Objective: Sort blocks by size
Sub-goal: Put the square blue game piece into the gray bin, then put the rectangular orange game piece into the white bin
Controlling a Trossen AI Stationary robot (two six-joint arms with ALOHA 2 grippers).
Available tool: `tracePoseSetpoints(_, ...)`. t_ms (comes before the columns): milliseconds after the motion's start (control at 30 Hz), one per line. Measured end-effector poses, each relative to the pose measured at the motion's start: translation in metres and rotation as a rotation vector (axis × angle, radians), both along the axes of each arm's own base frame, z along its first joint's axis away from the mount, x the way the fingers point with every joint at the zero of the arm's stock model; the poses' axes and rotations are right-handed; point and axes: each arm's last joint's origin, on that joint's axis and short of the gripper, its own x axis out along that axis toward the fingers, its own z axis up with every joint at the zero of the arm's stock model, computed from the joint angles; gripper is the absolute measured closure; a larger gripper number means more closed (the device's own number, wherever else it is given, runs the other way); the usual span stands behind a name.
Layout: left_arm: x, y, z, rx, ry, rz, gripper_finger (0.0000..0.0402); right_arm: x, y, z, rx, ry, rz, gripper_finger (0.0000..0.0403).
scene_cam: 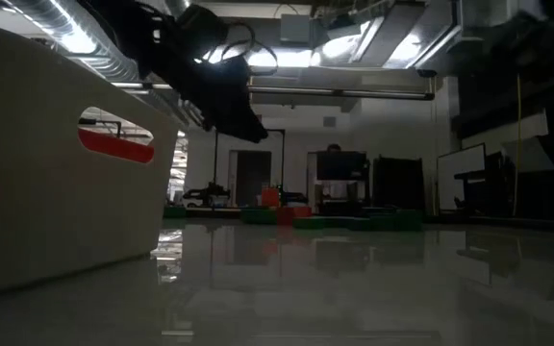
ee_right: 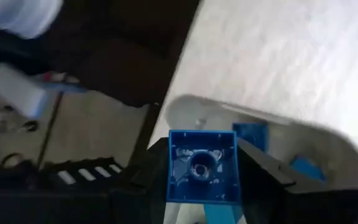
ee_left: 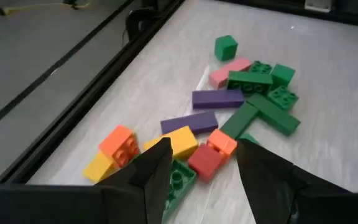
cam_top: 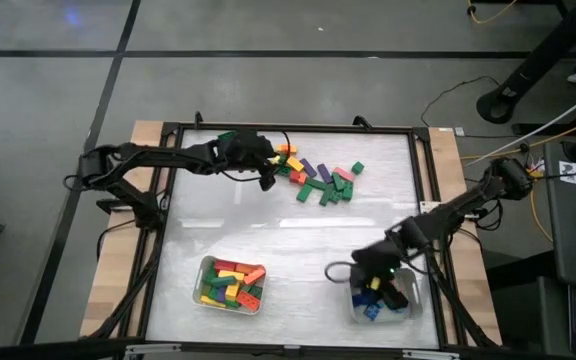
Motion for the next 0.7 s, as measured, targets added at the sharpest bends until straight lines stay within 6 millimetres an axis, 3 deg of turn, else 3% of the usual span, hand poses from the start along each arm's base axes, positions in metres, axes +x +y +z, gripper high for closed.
tracePoseSetpoints(267, 0.013, 0.017, -0.012, 0.096, -0.056, -0.032, 0.0233, -0.014, 0.015, -0.005, -0.154, 0.064, -0.273, 0.0215)
tracePoseSetpoints(533, 0.02, 0.046, -0.034, 0.093, -0.04, -0.029, 0.0233, -0.018, 0.016, -0.009, -0.173, 0.126, -0.309, 0.0163)
tracePoseSetpoints(700, 0.027, 0.061, -0.033, 0.124, -0.03, -0.056, 0.0233, -0.019, 0.016, -0.009, -0.182, 0.126, -0.312, 0.0155)
